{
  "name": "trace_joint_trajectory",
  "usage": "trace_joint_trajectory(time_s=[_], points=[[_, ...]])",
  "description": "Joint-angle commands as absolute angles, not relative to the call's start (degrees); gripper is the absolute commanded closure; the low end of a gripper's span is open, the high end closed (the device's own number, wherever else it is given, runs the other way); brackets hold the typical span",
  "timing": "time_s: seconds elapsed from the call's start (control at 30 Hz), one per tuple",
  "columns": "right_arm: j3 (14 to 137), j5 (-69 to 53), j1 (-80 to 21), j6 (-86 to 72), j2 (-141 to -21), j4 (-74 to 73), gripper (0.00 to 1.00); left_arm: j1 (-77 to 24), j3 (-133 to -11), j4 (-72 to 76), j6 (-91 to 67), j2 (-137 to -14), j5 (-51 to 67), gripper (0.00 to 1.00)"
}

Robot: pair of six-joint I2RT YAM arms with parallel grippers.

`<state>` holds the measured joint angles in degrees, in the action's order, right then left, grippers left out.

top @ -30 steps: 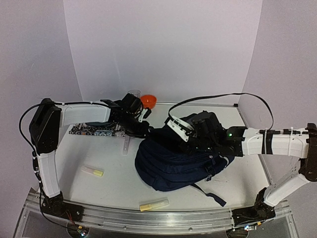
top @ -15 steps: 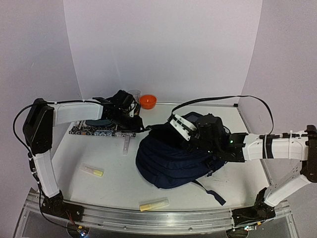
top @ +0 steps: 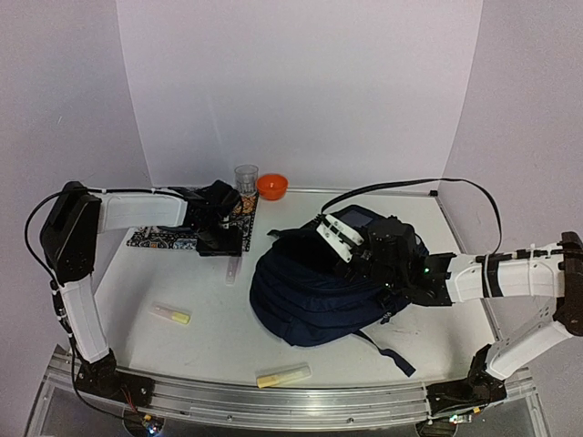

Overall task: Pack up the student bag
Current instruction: Pick up the pen at the center of the board.

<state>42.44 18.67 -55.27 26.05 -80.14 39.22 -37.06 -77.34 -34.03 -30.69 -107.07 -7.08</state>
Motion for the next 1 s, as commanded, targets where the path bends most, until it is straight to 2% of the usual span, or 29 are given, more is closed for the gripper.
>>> trace_joint_trajectory(time_s=[0.0, 0.17, 0.27, 0.43, 0.5, 0.57, 0.63, 0.8, 0.97], points=[[44.47, 16.81, -54.98, 26.32, -78.69, 49.11, 1.00, -36.78, -78.97, -36.31, -31.64, -111.20, -10.56, 0.36], [44.75, 16.29, -55.01, 25.91, -79.00, 48.50, 1.00, -36.59, -82.64, -36.50, -30.12, -116.61, -11.79, 0.38], [45.03, 16.22, -54.97, 25.75, -78.87, 48.01, 1.00, -36.48, -84.03, -36.60, -29.96, -118.64, -11.10, 0.42], [45.43, 16.33, -54.96, 25.92, -78.87, 47.57, 1.00, -36.47, -82.85, -36.57, -30.58, -118.95, -9.32, 0.63], [45.76, 16.29, -54.96, 25.93, -79.26, 47.55, 1.00, -36.48, -81.92, -36.56, -31.16, -118.21, -8.62, 0.76], [46.27, 16.27, -54.95, 25.87, -79.89, 47.55, 1.00, -36.41, -81.22, -36.56, -31.60, -117.11, -7.47, 0.85], [46.89, 16.18, -54.97, 25.74, -80.56, 47.55, 1.00, -36.31, -80.51, -36.55, -32.24, -115.50, -6.29, 0.90], [49.36, 16.41, -54.99, 25.46, -83.21, 47.07, 1.00, -35.96, -78.79, -36.42, -35.80, -108.84, -4.00, 0.94], [52.04, 16.33, -54.96, 24.23, -85.83, 47.35, 1.00, -35.95, -77.78, -35.65, -40.77, -103.30, 5.79, 0.95]])
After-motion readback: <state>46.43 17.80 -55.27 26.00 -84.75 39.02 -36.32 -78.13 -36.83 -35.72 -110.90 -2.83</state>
